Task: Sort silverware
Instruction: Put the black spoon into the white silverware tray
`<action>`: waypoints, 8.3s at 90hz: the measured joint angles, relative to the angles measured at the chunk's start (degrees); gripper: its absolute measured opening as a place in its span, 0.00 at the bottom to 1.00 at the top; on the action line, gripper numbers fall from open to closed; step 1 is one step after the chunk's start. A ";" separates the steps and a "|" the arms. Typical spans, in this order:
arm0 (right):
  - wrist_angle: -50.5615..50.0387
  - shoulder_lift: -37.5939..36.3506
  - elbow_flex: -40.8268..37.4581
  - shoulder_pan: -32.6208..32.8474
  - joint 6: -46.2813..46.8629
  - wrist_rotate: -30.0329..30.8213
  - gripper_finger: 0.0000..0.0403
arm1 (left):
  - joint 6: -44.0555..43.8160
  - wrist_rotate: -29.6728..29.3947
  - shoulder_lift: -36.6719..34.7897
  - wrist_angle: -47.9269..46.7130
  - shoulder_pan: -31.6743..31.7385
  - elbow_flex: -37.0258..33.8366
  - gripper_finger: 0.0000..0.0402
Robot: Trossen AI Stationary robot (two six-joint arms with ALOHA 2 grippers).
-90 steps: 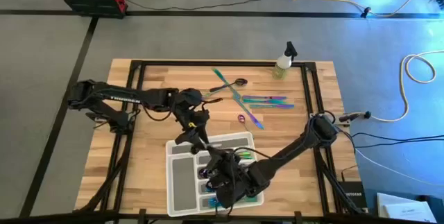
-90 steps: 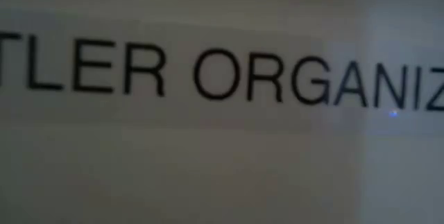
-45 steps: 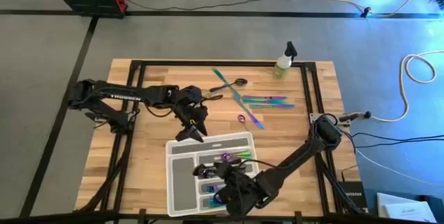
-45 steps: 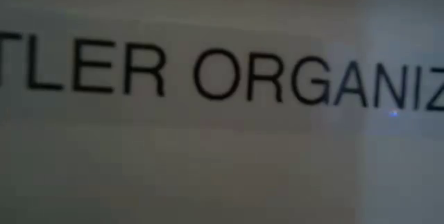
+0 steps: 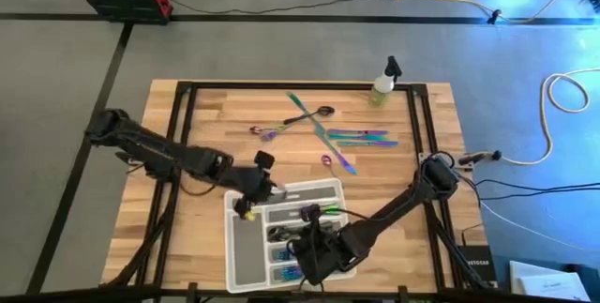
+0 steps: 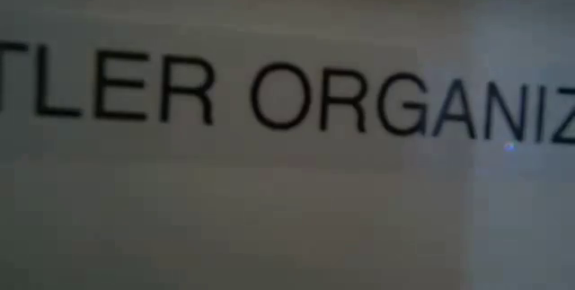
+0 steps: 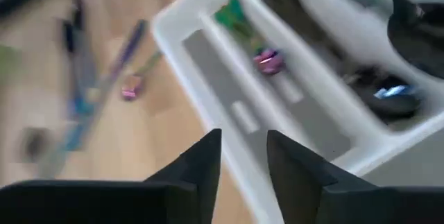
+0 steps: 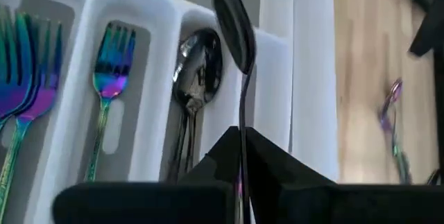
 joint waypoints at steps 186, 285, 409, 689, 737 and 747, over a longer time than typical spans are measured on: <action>66.84 -16.75 -50.69 -12.86 29.18 -38.68 0.00 | -2.92 -21.89 0.07 11.08 -17.71 -7.98 0.02; 66.92 -13.07 -49.55 -12.22 29.83 -36.26 0.08 | -3.03 -22.04 0.07 10.85 -17.40 -7.98 0.02; 21.78 -0.75 -18.10 -6.46 -0.70 -17.49 0.26 | -3.05 -22.06 0.07 10.87 -16.82 -7.98 0.02; 9.99 6.58 -6.14 -8.88 3.91 -24.72 0.19 | -3.03 -22.00 0.04 9.08 -16.77 -7.98 0.02; 9.25 6.24 -5.98 -8.97 6.50 -25.70 0.15 | -2.97 -22.00 0.04 9.06 -16.77 -7.98 0.02; 8.93 5.96 -5.13 -8.79 6.77 -25.06 0.23 | -2.99 -22.00 0.04 9.08 -16.74 -7.98 0.02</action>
